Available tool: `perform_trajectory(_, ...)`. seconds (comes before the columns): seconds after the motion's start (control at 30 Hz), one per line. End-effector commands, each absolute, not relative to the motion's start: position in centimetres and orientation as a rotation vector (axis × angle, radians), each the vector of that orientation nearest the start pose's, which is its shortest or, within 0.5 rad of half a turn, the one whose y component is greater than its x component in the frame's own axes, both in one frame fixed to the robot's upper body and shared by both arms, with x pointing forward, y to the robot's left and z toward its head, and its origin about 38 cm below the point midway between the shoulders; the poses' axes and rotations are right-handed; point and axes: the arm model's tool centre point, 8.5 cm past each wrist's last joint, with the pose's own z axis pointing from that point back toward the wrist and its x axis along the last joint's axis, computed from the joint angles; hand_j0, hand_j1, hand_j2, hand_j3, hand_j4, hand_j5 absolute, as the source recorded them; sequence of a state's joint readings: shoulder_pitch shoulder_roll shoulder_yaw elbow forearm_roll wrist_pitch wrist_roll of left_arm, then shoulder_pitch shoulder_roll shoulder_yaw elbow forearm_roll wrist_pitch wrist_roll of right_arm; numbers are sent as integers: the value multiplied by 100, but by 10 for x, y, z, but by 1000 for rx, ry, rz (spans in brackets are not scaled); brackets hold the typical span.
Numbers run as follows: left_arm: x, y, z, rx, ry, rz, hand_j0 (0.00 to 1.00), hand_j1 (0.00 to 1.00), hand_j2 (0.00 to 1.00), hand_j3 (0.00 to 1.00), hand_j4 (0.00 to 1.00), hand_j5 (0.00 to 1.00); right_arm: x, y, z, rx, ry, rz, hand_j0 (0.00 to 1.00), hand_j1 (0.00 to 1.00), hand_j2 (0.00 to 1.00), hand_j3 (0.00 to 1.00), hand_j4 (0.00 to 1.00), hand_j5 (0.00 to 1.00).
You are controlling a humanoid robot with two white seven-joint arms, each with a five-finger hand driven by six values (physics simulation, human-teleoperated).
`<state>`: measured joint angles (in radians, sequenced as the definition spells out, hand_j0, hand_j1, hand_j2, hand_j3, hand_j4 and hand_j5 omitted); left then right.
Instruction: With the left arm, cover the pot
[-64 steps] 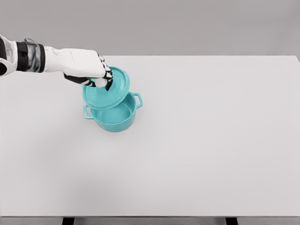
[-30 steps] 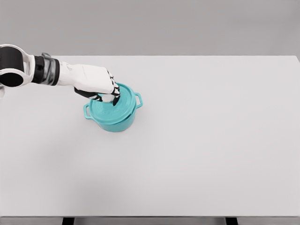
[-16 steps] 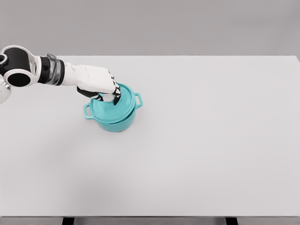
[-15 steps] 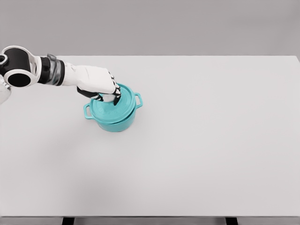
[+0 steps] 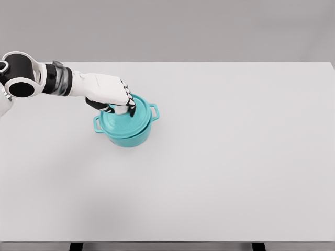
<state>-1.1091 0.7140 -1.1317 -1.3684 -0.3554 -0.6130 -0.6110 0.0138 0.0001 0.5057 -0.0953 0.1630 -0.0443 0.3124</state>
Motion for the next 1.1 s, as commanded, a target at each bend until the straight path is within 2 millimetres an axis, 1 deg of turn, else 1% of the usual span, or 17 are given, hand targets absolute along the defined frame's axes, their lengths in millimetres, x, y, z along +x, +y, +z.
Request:
perform_trajectory(0.0, 468, 208, 245, -383, 1518, 3091, 74, 74, 74, 74, 74, 74, 9, -232, -262, 253, 9, 681, 100, 100, 100, 100, 100, 100)
perform_trajectory(0.23, 468, 208, 245, -383, 1518, 3091, 81, 81, 81, 81, 81, 81, 9, -232, -262, 253, 9, 681, 100, 100, 100, 100, 100, 100)
perform_trajectory(0.3, 468, 208, 245, -381, 1520, 3091, 82, 82, 82, 82, 82, 82, 8, -232, -262, 253, 10, 680, 100, 100, 100, 100, 100, 100)
perform_trajectory(0.37, 468, 208, 246, -383, 1522, 3090, 86, 86, 86, 86, 86, 86, 7, -232, -262, 253, 12, 681, 100, 100, 100, 100, 100, 100)
perform_trajectory(0.43, 468, 207, 246, -381, 1523, 3088, 87, 87, 87, 87, 87, 87, 8, -232, -262, 253, 10, 681, 100, 100, 100, 100, 100, 100)
perform_trajectory(0.67, 468, 205, 246, -379, 1525, 3083, 90, 90, 90, 90, 90, 90, 8, -232, -262, 253, 10, 681, 100, 100, 100, 100, 100, 100)
perform_trajectory(0.9, 468, 206, 247, -380, 1524, 3084, 91, 91, 91, 91, 91, 91, 8, -232, -262, 253, 10, 681, 100, 100, 100, 100, 100, 100)
perform_trajectory(0.97, 470, 212, 254, -411, 1533, 3083, 100, 100, 100, 100, 100, 100, 8, -232, -262, 253, 10, 681, 100, 100, 100, 100, 100, 100)
perform_trajectory(1.0, 471, 213, 258, -423, 1538, 3078, 100, 100, 100, 100, 100, 100, 8, -232, -262, 253, 10, 680, 100, 100, 100, 100, 100, 100)
perform_trajectory(1.07, 474, 226, 269, -480, 1545, 3083, 100, 100, 100, 100, 100, 100, 8, -232, -262, 253, 10, 681, 100, 100, 100, 100, 100, 100)
